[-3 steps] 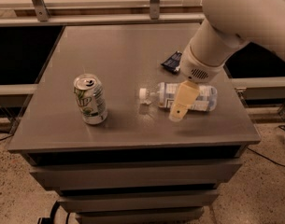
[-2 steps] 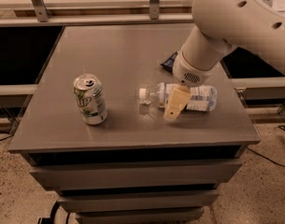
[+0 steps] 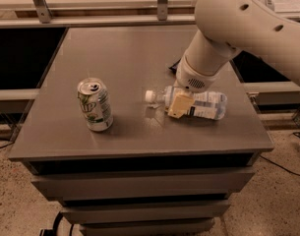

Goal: Pick blue plastic bottle

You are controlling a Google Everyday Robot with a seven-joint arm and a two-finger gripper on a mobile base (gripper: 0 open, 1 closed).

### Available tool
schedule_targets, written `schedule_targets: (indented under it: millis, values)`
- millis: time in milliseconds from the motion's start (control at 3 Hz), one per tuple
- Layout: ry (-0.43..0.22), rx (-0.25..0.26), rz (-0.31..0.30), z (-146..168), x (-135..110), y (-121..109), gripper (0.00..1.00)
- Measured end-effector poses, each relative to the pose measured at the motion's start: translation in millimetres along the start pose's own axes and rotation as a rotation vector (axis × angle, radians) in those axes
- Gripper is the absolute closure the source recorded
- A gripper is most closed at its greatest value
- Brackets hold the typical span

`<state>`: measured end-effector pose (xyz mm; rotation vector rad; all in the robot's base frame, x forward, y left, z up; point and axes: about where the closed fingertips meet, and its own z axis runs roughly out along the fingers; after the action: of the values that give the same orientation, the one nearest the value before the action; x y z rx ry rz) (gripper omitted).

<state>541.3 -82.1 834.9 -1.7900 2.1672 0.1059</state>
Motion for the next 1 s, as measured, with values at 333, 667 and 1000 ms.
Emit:
schedule_targets:
  millis: [333,667,1000]
  values:
    - [0.0,0.0,0.0,-0.8,-0.2,-0.1,0.88]
    - [-0.012,0.045,0.008,-41.3,9.0,-3.6,1.0]
    - [-0.031,0.09,0.024,-82.8,18.3,-4.9,1.0]
